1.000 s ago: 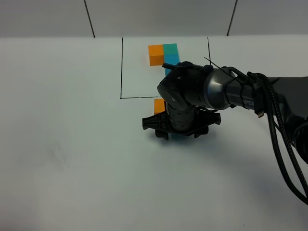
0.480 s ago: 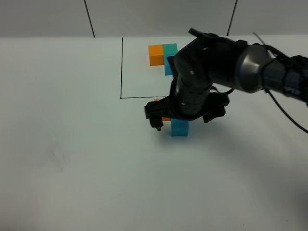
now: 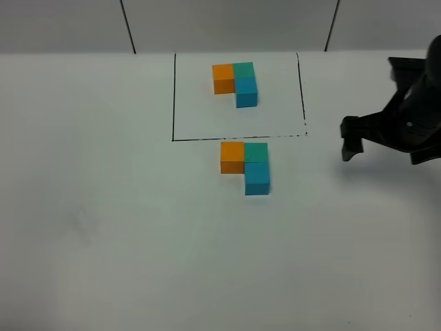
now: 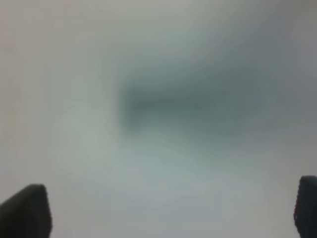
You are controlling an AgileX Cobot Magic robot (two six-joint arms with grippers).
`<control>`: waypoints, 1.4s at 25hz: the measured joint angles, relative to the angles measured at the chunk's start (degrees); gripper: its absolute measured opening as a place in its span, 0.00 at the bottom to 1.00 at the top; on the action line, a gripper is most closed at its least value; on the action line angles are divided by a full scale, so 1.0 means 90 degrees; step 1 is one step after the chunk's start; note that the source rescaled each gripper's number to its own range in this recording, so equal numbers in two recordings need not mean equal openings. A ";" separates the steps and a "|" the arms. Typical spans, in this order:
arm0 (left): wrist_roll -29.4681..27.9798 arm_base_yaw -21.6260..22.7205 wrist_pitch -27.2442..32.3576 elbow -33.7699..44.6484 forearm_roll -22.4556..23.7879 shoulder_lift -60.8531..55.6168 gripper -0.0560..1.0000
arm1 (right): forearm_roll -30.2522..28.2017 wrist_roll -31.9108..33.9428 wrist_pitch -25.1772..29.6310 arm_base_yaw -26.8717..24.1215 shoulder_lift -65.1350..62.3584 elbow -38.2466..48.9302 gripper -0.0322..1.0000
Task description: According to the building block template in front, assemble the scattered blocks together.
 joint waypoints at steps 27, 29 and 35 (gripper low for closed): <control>0.0000 0.0000 0.0000 0.0000 0.0000 0.0000 0.63 | 0.0157 -0.0564 0.1070 -0.0756 -0.7887 0.3484 1.00; 0.0000 0.0000 0.0000 0.0000 0.0000 0.0000 0.63 | 0.0141 -0.0456 0.1236 -0.0650 -0.8289 0.3608 1.00; 0.0000 0.0000 0.0000 0.0000 0.0000 0.0000 0.63 | 0.0239 -0.0367 0.1725 -0.0525 -0.9269 0.3799 1.00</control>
